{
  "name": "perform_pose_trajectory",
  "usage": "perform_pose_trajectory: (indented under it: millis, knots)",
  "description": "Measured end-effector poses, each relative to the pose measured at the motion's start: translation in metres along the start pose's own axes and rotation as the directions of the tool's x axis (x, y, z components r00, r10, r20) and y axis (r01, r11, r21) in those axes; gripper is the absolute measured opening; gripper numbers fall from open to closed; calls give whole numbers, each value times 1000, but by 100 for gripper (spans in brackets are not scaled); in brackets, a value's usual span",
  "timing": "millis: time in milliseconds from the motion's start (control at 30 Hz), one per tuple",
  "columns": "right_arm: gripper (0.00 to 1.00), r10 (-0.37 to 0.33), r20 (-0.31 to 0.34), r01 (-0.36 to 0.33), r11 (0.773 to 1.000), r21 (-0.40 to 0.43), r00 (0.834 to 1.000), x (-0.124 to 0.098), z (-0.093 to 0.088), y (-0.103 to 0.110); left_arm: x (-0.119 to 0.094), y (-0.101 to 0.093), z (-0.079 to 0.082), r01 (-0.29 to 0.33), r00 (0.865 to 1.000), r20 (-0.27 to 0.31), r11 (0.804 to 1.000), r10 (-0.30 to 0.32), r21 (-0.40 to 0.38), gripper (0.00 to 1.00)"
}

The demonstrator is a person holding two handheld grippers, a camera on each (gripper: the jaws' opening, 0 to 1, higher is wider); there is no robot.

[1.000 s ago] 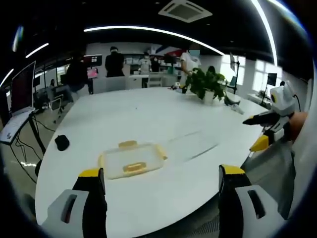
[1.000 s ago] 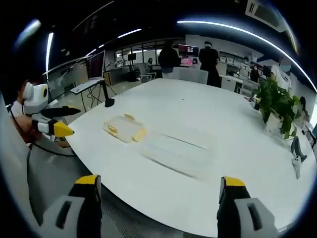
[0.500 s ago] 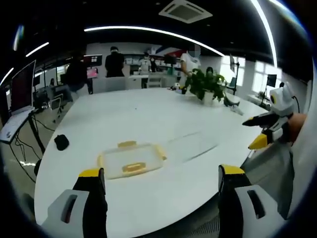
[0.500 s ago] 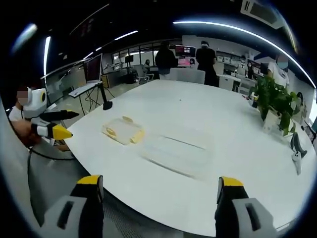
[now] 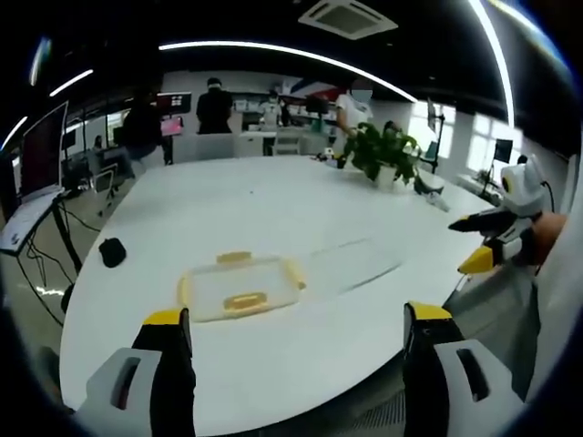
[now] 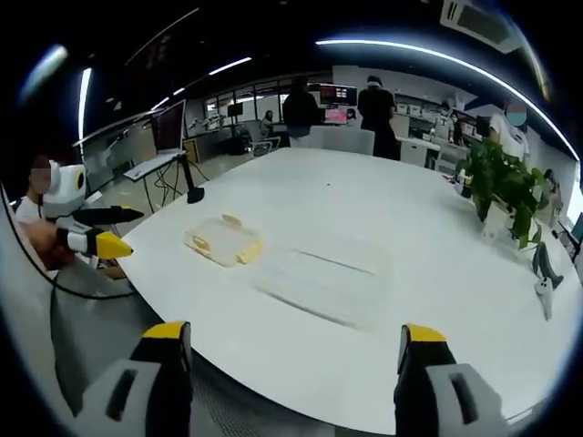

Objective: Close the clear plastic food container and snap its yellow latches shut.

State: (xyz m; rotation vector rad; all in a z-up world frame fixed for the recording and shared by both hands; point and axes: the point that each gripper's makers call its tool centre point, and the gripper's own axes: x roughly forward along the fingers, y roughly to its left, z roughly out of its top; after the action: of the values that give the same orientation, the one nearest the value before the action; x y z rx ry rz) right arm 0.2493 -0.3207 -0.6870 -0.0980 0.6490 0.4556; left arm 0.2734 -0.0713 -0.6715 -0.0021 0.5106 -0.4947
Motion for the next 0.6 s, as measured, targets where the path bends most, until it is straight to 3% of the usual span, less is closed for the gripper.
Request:
perform_pose_trajectory:
  millis: [267, 367, 600]
  knots:
    - [92, -3, -1, 3, 1000, 2, 1000, -1, -1, -3, 0, -1, 1, 7, 1000, 6, 1000, -7, 11, 96]
    - [92, -1, -8, 1, 1000, 8, 1000, -1, -1, -3, 2, -2, -2, 9, 1000, -16, 1000, -9, 29, 95]
    - [92, 6, -16, -6, 1000, 7, 1000, -1, -1, -2, -2, 2, 2, 8, 1000, 4, 1000, -8, 3, 97]
